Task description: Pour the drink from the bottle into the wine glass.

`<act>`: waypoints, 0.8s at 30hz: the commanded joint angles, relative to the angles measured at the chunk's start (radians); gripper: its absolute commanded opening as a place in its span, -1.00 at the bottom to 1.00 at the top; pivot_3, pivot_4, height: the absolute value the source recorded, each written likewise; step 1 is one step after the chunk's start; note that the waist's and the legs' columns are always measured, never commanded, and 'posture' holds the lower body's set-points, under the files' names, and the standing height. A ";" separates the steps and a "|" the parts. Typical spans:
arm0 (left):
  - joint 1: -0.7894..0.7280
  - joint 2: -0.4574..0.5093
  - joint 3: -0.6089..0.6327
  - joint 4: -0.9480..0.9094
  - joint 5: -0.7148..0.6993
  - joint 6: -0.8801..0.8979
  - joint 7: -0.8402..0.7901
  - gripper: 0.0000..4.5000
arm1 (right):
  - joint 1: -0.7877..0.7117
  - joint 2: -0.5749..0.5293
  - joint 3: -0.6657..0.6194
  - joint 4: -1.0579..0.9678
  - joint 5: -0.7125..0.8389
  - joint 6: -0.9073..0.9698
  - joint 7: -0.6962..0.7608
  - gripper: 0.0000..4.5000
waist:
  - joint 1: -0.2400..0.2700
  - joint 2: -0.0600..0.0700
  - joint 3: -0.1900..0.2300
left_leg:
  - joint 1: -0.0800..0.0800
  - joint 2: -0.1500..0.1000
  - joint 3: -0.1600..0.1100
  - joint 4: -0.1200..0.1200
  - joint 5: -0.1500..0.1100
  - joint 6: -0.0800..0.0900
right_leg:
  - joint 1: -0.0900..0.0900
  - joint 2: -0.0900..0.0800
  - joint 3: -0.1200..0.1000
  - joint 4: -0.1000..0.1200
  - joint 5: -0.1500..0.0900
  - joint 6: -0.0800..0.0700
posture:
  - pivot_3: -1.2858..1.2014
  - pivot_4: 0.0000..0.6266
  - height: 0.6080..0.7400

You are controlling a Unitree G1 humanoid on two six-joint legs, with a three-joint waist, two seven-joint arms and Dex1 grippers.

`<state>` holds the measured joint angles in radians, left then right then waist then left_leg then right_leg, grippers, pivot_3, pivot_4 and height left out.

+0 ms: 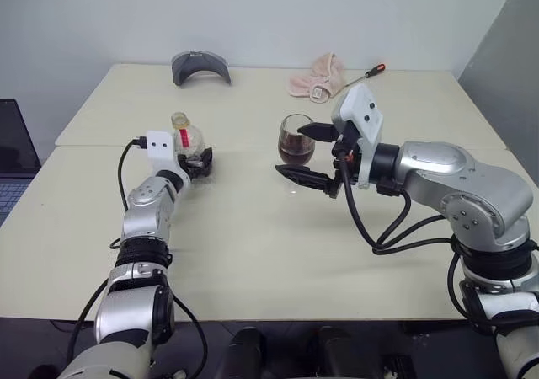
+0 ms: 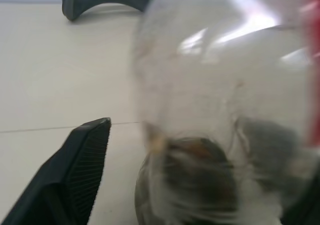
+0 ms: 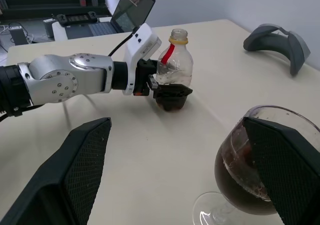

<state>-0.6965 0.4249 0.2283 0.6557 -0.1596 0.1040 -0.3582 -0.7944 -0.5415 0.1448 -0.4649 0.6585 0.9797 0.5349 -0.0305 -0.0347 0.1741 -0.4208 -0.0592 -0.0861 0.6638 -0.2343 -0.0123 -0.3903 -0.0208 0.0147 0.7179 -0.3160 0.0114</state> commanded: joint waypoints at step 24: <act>0.333 0.587 0.264 -0.651 -0.490 0.390 -0.698 0.99 | 0.049 -0.403 -0.187 0.443 -0.179 -0.391 0.490 1.00 | 0.003 0.004 0.003 | 0.002 0.001 0.002 -0.003 0.000 0.000 | 0.002 -0.001 0.001 -0.005 0.000 -0.001 | 0.03 -0.52 1.00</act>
<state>-0.3355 0.9696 0.4413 0.0503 -0.6016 0.4731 -1.0105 -0.7207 -0.9237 0.0123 -0.0391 0.4846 0.6289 0.9838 -0.0277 -0.0312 0.1766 -0.4187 -0.0578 -0.0842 0.6600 -0.2346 -0.0121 -0.3881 -0.0213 0.0154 0.7126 -0.3156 0.0103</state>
